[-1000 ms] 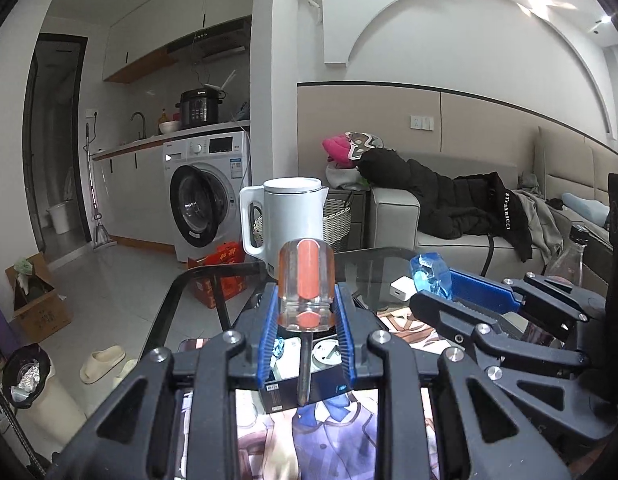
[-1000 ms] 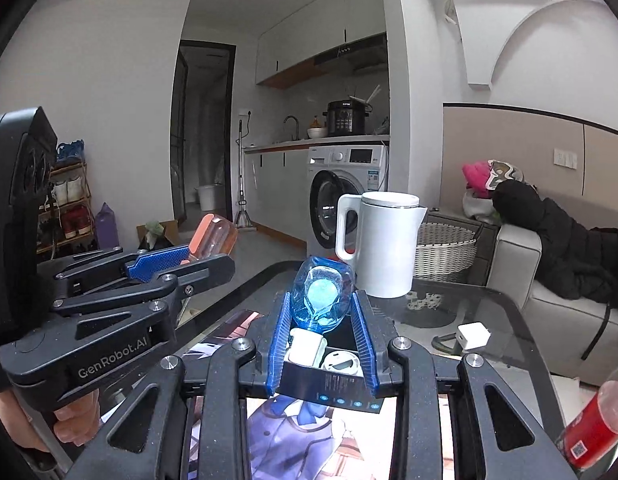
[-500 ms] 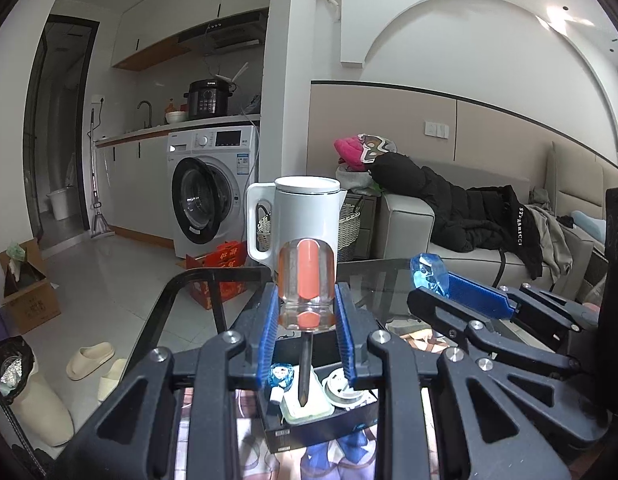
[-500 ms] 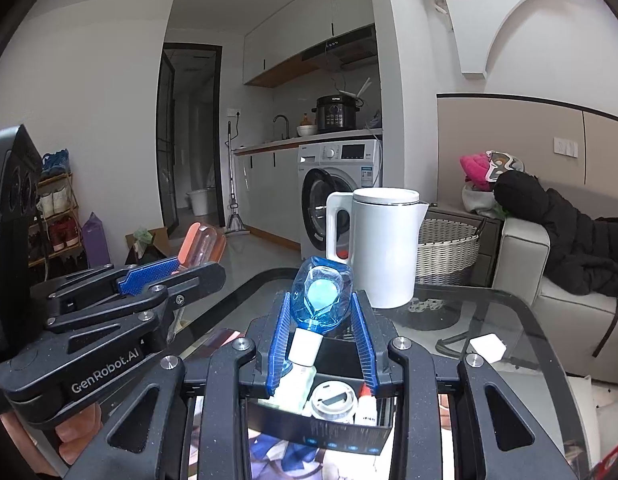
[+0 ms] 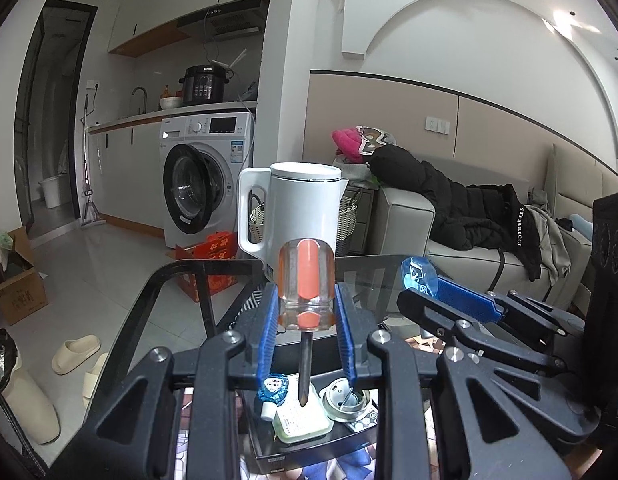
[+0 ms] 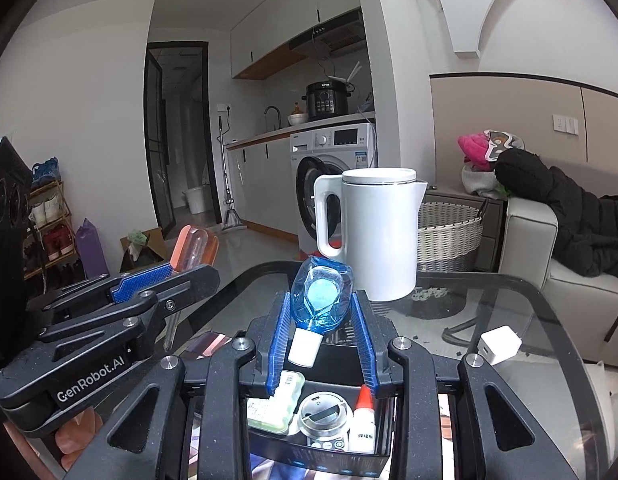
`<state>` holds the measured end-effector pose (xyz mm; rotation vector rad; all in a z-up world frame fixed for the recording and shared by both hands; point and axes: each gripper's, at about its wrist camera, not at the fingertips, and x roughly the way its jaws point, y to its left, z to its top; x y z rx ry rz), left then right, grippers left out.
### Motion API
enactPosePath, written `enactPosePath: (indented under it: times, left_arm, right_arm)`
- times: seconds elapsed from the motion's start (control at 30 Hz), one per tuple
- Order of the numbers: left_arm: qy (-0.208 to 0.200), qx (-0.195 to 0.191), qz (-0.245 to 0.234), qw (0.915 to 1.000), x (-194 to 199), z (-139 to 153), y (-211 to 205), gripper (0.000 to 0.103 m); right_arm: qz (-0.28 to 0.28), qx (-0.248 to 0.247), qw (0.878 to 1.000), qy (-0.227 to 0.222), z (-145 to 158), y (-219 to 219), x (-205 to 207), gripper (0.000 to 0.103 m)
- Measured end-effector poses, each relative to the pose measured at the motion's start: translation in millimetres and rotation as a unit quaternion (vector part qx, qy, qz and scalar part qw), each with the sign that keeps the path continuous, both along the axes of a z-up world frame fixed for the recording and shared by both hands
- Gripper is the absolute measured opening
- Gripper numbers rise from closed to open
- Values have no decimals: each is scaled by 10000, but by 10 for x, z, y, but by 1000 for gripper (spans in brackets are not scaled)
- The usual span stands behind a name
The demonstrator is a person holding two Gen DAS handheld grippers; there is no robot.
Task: Organize rigid objects
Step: 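Lower the screwdriver and blue faceted bottle into the black box and open both grippers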
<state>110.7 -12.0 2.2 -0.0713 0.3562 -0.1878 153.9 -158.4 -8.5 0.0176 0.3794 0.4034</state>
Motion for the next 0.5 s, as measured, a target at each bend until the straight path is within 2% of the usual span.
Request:
enactPosePath:
  times: [0.27, 0.5]
  left_arm:
    - [77, 4, -23, 10000, 89, -45, -23, 25]
    - [474, 108, 20, 9988, 239, -134, -62, 25]
  right_arm:
    - [17, -18, 10000, 71, -66, 0, 100, 31]
    - [8, -165, 9992, 376, -153, 37, 191, 31]
